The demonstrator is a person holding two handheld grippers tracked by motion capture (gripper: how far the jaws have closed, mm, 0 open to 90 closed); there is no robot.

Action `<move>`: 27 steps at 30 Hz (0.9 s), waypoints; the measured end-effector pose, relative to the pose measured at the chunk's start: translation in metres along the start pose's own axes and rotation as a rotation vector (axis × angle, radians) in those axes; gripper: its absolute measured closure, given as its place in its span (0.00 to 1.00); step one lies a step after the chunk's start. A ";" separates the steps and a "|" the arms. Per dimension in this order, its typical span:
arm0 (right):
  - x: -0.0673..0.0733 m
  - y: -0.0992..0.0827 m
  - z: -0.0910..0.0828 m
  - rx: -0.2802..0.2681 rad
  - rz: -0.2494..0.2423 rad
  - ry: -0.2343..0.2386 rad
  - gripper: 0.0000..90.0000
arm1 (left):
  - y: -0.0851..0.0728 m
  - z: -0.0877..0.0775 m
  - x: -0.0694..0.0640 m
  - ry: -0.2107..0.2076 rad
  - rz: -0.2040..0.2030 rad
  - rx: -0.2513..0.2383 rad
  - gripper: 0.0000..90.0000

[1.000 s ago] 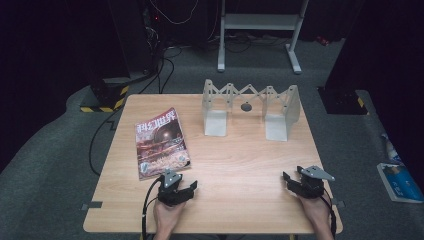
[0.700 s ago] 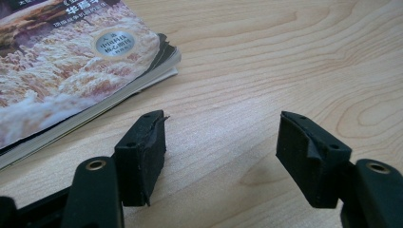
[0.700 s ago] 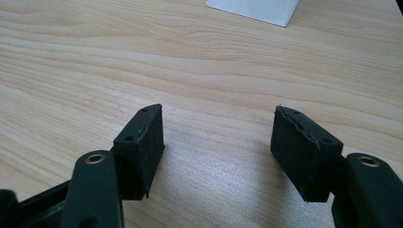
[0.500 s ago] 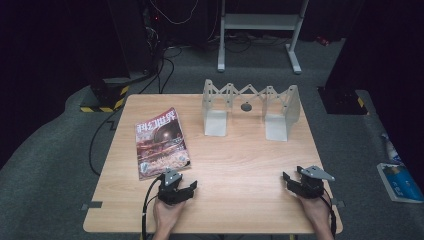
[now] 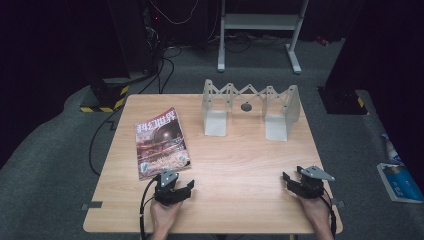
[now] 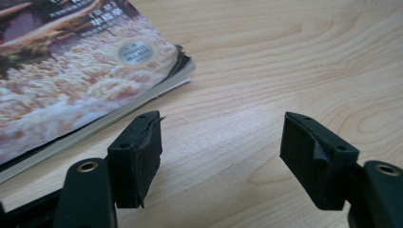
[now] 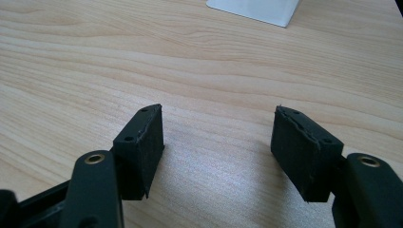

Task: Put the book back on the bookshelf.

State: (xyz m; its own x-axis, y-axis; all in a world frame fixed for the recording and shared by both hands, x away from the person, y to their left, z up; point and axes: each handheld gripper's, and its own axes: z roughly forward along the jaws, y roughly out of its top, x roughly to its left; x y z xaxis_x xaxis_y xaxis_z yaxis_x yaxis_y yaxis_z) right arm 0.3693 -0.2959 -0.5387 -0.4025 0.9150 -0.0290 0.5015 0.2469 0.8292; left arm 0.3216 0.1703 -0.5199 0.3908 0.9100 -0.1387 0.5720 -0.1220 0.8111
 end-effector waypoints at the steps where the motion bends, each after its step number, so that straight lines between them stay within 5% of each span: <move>1: 0.000 0.000 0.000 0.000 0.000 0.000 0.39 | 0.001 -0.002 0.002 0.005 0.000 -0.007 0.32; 17: 0.000 0.000 0.000 0.001 -0.001 0.005 0.39 | 0.008 -0.024 0.033 0.065 -0.048 0.006 0.33; 27: 0.000 0.000 0.000 0.001 0.000 0.004 0.39 | 0.015 -0.031 0.063 0.120 -0.090 0.014 0.35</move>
State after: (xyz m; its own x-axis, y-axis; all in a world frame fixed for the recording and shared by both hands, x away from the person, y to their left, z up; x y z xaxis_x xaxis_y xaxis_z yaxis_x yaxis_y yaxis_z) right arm 0.3690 -0.2957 -0.5387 -0.4051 0.9139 -0.0267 0.5021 0.2468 0.8289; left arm 0.3323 0.2382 -0.4984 0.2492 0.9581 -0.1410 0.6108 -0.0425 0.7906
